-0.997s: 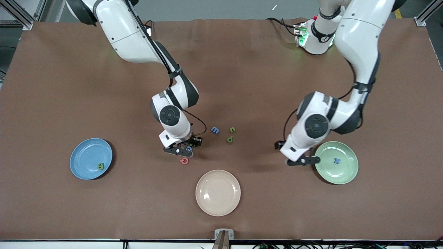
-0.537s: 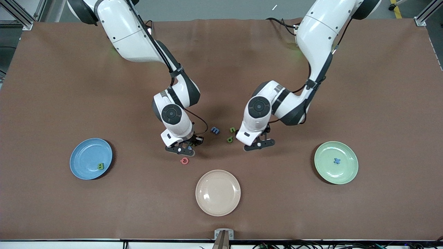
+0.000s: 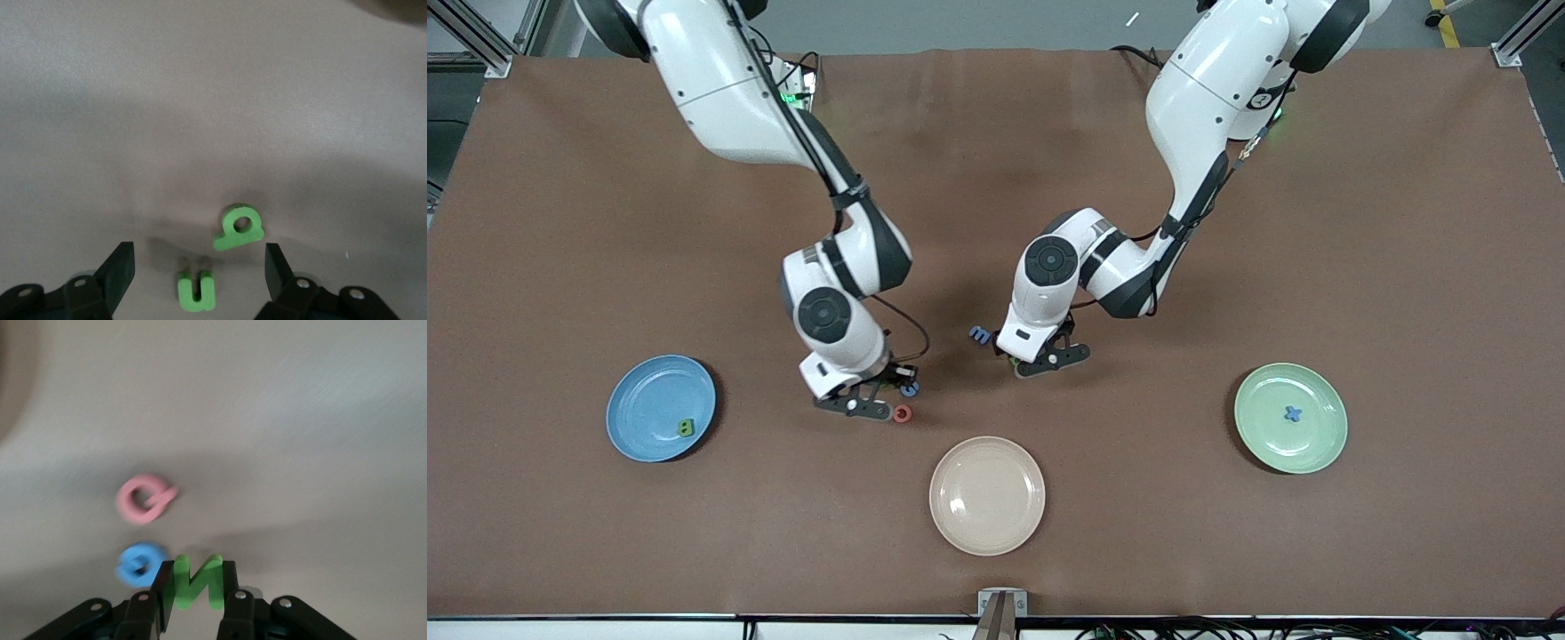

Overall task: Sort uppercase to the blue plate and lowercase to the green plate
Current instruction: 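Grasp the green N with the right gripper while the left gripper reaches u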

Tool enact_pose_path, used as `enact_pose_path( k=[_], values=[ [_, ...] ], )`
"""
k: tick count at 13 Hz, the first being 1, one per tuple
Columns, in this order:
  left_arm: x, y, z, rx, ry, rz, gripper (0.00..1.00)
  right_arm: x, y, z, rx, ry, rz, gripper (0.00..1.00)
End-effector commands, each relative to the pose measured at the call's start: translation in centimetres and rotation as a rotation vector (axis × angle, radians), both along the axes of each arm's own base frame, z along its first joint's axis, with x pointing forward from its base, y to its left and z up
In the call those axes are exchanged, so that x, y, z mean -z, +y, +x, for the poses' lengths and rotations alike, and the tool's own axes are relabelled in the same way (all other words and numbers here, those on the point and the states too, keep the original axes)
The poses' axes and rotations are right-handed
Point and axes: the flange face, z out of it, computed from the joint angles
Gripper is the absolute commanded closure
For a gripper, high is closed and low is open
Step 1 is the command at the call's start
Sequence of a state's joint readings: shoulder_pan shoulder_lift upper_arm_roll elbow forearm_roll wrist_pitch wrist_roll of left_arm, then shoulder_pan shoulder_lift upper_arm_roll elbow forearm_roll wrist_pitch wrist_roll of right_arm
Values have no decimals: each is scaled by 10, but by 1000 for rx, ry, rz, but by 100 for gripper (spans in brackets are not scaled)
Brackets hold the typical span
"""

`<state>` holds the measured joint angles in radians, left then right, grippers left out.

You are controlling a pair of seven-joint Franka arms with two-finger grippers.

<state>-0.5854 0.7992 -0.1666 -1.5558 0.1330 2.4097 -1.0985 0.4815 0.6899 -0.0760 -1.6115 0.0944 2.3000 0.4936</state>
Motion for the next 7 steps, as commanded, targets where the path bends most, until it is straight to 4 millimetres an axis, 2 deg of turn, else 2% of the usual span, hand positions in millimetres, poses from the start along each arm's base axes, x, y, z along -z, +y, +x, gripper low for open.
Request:
enact_pose_path(
  k=[1,3,4,7],
  values=[
    [-3,-9,-5,-20,8,3,17,-26,-71,21,-100,14,12,100],
    [-1,-6,-8,-25,28,26,27,-35,-134,36,-206,18,9,99],
    [-1,-6,-9,-23,37,37,32,-36,-175,44,-264,16,11,99],
    [1,-8,-15,-16,53,54,38,-32,-279,50,-397,17,17,98]
  ],
)
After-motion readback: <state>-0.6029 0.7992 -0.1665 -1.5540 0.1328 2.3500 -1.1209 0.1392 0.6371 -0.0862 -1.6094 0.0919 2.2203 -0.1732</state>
